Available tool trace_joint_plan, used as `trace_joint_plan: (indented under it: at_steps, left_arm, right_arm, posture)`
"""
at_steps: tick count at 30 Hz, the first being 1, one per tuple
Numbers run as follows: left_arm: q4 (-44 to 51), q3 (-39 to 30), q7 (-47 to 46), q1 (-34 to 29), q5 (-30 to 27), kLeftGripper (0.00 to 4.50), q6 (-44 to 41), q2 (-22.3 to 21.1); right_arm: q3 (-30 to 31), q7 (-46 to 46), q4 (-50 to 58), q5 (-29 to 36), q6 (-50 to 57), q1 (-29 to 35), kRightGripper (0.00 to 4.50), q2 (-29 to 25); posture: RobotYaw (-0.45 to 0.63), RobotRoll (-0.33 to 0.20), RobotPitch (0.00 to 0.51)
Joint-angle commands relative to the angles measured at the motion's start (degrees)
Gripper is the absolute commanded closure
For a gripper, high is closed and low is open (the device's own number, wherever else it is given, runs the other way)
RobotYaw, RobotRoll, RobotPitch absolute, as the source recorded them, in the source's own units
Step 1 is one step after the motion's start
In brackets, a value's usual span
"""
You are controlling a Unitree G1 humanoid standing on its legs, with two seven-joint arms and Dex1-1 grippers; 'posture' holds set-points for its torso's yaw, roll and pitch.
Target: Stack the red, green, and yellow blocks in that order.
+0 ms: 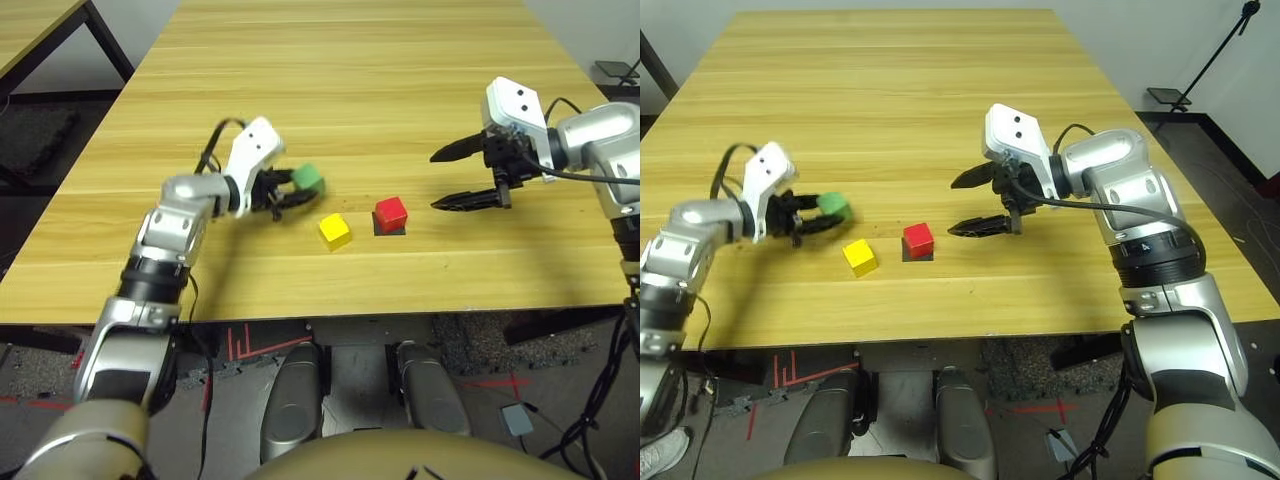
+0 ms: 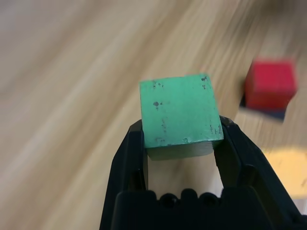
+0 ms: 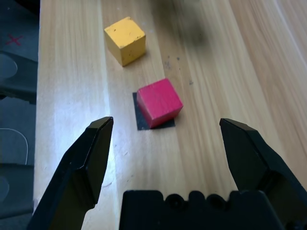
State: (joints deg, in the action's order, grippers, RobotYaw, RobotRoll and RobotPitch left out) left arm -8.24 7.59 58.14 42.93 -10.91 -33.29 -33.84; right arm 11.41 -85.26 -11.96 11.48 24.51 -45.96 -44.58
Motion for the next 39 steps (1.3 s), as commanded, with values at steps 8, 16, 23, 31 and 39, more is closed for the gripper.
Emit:
trace_joint_plan:
  at_steps: [8, 16, 23, 31, 39]
  left_arm:
    - [-0.31, 8.54, 4.36, 4.61, -1.24, 2.41, -3.06, 8.48]
    - [-5.18, 10.82, 3.12, 5.66, 0.85, 2.41, -0.53, 12.98]
    - [-6.93, 11.11, 1.61, 4.79, 2.02, 2.41, 0.66, 14.93]
    - [-7.64, 10.69, 0.03, 2.88, 2.31, 2.41, 1.68, 15.15]
    - [-5.9, 11.2, -0.83, 0.18, 2.46, 2.41, 1.05, 15.2]
  right_arm:
    - [-2.48, 1.14, 7.56, 3.59, 3.07, 5.42, 0.0, -2.22]
    - [-3.21, 3.57, 10.97, 4.71, 5.84, 7.48, 0.0, -3.43]
    - [-3.51, 4.48, 11.26, 4.74, 6.0, 8.15, 0.0, -3.99]
    - [-3.41, 4.75, 9.89, 4.48, 5.26, 8.82, 0.0, -5.09]
    - [-3.38, 5.58, 9.99, 4.75, 5.59, 9.56, 0.0, -5.28]
  posture:
    - [0.1, -0.04, 0.063]
    - [0.06, -0.033, 0.071]
    - [0.05, -0.036, 0.073]
    - [0.06, -0.041, 0.077]
    - [0.06, -0.042, 0.089]
